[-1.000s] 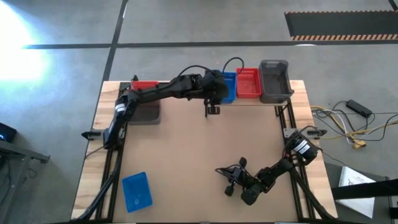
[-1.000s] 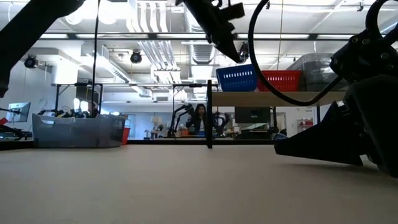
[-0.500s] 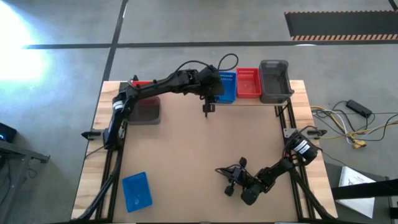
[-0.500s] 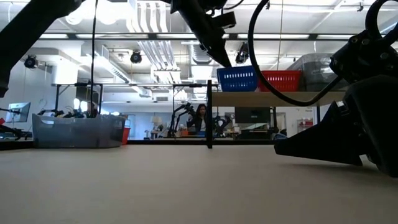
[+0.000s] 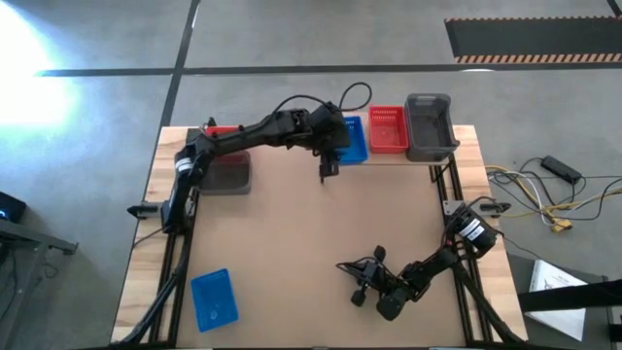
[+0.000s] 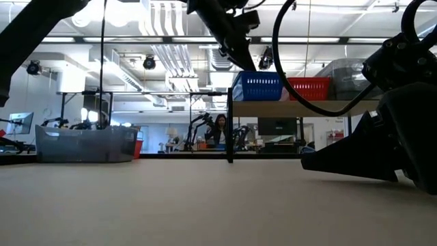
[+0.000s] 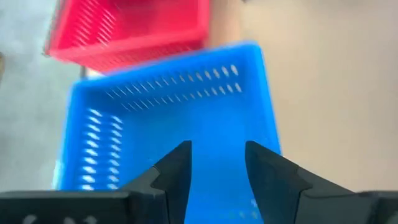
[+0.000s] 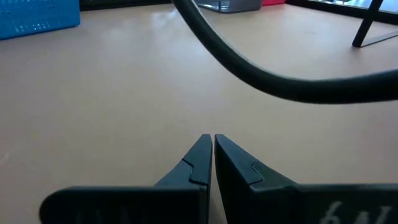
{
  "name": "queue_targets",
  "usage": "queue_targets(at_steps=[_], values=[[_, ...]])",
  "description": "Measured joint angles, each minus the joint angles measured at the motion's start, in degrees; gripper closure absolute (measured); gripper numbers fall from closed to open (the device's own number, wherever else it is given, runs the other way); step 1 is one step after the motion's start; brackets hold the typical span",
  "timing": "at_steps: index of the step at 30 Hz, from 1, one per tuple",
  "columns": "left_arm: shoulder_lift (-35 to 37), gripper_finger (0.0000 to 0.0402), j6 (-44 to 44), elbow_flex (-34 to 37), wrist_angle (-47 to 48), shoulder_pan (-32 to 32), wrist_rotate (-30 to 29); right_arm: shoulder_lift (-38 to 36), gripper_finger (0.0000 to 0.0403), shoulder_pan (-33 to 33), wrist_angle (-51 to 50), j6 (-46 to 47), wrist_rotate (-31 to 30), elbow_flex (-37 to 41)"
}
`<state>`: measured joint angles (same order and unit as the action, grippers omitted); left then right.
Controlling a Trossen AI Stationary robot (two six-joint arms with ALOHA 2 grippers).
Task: Stack baskets on shelf by color
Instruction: Stack the top blue bin on the other blue bin on the shelf
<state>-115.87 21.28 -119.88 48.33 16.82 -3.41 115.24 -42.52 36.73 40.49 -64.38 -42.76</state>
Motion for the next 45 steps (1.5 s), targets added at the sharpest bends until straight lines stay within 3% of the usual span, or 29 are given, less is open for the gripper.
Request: queue_targets(at_steps=[7, 12, 14, 18, 22, 26, 35, 45], values=[[2.51, 0.0267, 2.96, 0.09, -4.01, -0.31, -3.82, 0.00, 0.0390, 0.00, 0.02, 0.00, 0.00, 0.00], [5.88, 0.0276, 4.40, 1.22, 0.69, -2.72, 8.02, 0.00, 0.0390, 0.00, -0.27, -0.59, -0.11, 0.00], [5.88, 0.0288, 4.43, 3.08, 1.65, -3.80, 10.13, 0.00, 0.0390, 0.00, -0.53, -0.68, -0.17, 0.03], [5.44, 0.0318, 4.62, 9.60, -2.22, -4.95, 7.30, 0.00, 0.0390, 0.00, -0.65, -0.67, -0.17, 0.04], [5.44, 0.0341, 4.72, 16.18, -10.18, -5.03, -0.04, 0.00, 0.0390, -0.06, -0.56, -0.56, -0.13, 0.04], [5.42, 0.0354, 4.94, 18.26, -14.59, -4.89, -6.18, 0.00, 0.0390, -0.11, -0.46, -0.48, -0.07, -0.11], [5.42, 0.0359, 5.90, 18.47, -21.02, -4.76, -6.52, 0.00, 0.0390, -0.11, -0.46, -0.52, -0.09, -0.31], [9.26, 0.0359, 7.61, 18.49, -20.06, -7.28, -6.55, 0.00, 0.0390, -0.22, -0.53, -0.59, -0.13, -0.26]])
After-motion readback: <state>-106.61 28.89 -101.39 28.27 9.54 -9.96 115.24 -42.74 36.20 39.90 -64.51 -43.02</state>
